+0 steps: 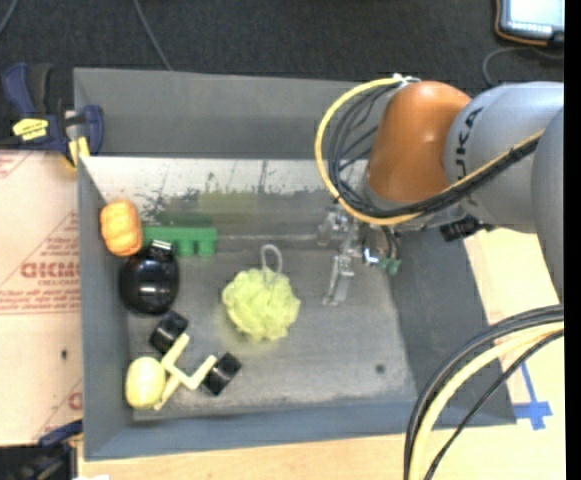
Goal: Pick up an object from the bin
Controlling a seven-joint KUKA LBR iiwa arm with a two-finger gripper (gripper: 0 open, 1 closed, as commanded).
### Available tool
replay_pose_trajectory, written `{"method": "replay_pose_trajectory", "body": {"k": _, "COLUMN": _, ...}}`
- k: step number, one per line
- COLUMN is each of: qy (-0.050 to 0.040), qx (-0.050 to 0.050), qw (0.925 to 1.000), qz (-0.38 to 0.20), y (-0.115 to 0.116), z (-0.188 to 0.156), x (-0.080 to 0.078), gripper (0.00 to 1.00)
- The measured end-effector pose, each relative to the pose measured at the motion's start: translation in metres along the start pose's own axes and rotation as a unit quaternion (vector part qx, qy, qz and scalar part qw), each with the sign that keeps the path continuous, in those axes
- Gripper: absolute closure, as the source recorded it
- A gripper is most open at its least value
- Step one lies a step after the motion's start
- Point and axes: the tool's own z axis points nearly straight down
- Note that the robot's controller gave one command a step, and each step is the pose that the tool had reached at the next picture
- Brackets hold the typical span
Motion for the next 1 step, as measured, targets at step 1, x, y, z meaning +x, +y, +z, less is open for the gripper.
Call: {"method": "replay_pose_trajectory", "body": {"k": 1, "qy": -0.0041, "qx": 0.002, "qw": 0.9972, "qz": -0.074, "y": 0.029, "z": 0.0357, "x": -0.0313, "gripper": 0.0}}
